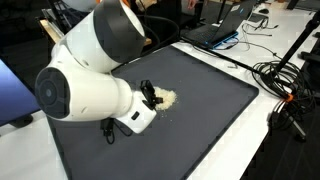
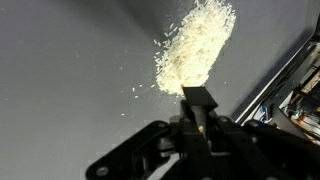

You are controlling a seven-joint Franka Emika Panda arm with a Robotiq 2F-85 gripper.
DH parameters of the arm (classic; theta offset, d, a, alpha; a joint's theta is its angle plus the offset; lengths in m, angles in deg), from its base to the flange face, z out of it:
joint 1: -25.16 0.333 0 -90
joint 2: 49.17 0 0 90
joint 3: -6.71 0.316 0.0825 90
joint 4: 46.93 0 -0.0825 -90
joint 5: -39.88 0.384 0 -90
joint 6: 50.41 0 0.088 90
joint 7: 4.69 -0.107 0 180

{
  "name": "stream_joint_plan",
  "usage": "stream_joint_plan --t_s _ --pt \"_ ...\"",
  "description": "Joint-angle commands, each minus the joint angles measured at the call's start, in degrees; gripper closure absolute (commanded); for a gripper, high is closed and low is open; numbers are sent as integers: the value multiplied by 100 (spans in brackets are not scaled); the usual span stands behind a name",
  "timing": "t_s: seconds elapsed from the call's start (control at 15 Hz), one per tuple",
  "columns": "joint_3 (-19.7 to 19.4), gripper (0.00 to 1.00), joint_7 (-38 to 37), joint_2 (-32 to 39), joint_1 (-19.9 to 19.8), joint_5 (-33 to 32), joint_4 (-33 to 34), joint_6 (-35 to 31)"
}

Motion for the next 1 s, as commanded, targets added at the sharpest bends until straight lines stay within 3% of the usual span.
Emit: stream_joint_plan --t_s 0.0,0.47,0.93 --pt "53 97 -27 65 -25 17 344 216" --pt "-188 97 -511 -499 96 -133 33 -86" --pt "-663 97 -1216 -1306 419 -331 -881 -1113"
